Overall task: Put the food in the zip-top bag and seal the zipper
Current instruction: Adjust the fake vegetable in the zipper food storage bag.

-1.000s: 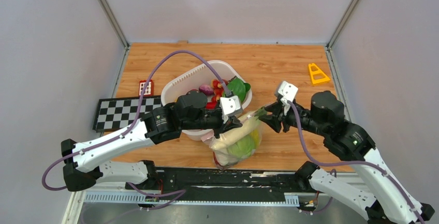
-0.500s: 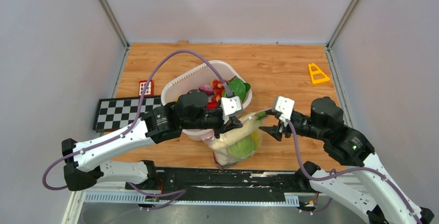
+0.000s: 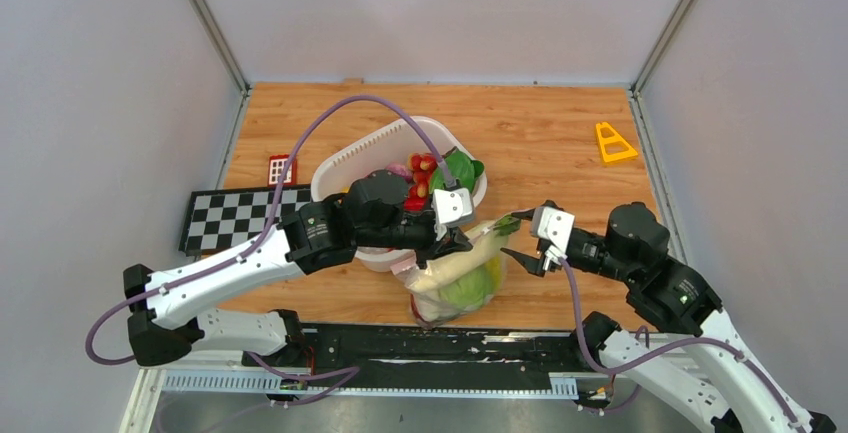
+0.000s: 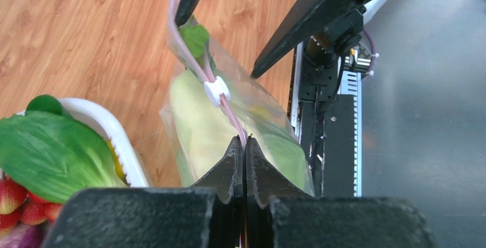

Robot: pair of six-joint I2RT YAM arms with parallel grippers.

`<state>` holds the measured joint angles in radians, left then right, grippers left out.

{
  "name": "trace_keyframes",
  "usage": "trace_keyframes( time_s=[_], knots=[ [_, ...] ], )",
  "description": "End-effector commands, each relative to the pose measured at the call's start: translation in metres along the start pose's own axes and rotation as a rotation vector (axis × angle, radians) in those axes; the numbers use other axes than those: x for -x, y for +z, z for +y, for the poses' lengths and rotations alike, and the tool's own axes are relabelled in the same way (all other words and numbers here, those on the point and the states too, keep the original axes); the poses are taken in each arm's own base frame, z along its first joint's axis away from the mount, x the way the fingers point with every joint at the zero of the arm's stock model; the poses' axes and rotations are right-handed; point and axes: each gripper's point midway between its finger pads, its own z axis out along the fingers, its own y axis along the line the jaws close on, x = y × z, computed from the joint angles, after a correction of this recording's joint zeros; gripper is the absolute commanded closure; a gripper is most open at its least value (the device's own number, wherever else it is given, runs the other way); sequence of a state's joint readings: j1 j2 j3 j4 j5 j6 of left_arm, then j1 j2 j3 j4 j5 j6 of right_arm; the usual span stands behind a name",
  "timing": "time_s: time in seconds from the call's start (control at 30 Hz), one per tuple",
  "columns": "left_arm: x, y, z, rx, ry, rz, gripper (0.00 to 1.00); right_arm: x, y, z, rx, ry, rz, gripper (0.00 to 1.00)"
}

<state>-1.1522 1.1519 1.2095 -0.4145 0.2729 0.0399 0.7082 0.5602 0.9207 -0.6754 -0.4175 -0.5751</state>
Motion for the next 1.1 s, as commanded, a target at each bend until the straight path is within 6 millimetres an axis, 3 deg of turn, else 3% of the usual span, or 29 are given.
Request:
trace_keyframes(
  time_s=[0.0, 0.13, 0.37, 0.57, 0.73, 1.07],
  knots=[
    [0.044, -0.005, -0.015, -0.091, 0.061, -0.115, 1.0, 0.01, 0.012, -0.011, -0.015, -0.042, -0.044, 0.39],
    [0.047, -0.004, -0.016, -0.099, 0.07, -0.113, 1.0, 0.011, 0.019, -0.001, 0.063, -0.035, -0.044, 0.4],
    [0.047, -0.006, -0.003, -0.02, 0.062, -0.119, 1.0, 0.01, 0.013, 0.025, 0.192, 0.01, -0.042, 0.58],
    [0.054, -0.009, -0.003, -0.019, 0.07, -0.142, 1.0, 0.001, 0.017, 0.034, 0.244, 0.058, -0.006, 0.55],
    [0.059, -0.005, -0.004, -0.031, 0.072, -0.15, 1.0, 0.007, 0.023, 0.043, 0.33, 0.092, -0.014, 0.53],
    [0.062, -0.008, 0.009, 0.049, 0.058, -0.175, 1.0, 0.007, 0.013, 0.068, 0.482, 0.158, 0.028, 0.57]
  ],
)
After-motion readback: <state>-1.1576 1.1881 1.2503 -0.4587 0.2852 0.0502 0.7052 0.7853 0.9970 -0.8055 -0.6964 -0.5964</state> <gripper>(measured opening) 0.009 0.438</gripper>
